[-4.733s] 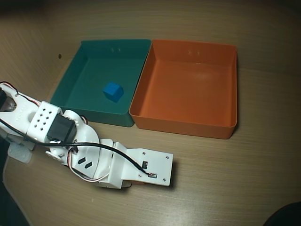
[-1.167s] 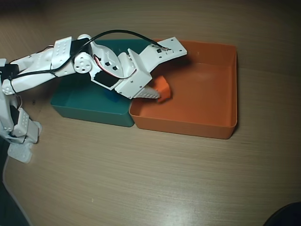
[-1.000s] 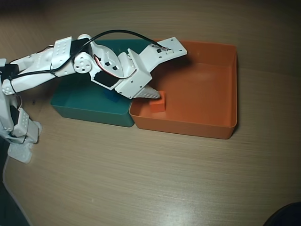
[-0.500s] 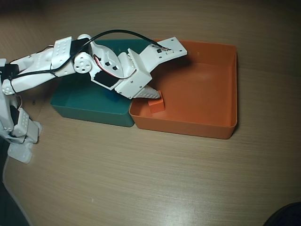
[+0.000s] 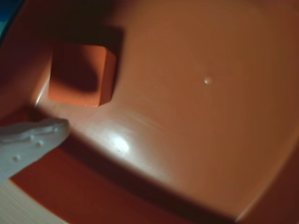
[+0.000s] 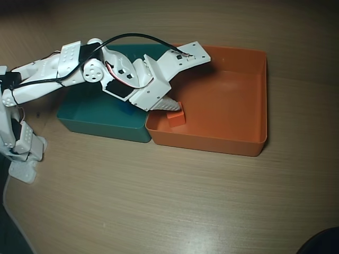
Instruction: Grasp a cube and put it in the box.
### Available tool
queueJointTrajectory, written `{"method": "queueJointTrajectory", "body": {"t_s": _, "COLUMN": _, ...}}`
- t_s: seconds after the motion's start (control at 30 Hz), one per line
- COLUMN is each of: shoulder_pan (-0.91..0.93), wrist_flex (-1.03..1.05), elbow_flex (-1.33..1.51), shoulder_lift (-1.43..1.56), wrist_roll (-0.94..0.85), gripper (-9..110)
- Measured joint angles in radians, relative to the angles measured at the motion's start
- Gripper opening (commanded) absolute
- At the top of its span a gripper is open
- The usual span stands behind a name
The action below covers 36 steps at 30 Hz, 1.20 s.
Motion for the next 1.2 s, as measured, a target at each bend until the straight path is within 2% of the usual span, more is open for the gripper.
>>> {"method": "queueJointTrajectory", "body": {"t_s": 0.27, "shoulder_pan": 0.0, "wrist_flex": 0.0, "elbow_flex": 0.0, "shoulder_lift": 0.0, "wrist_roll": 0.0, "gripper": 5}}
{"method": "queueJointTrajectory", "body": {"t_s": 0.4, "shoulder_pan": 0.0, "wrist_flex": 0.0, "elbow_flex": 0.0, "shoulder_lift": 0.0, "wrist_roll": 0.0, "gripper": -7}}
{"method": "queueJointTrajectory", "body": {"t_s": 1.2, "shoulder_pan": 0.0, "wrist_flex": 0.0, "elbow_flex": 0.0, "shoulder_lift": 0.0, "wrist_roll": 0.0, "gripper": -5}}
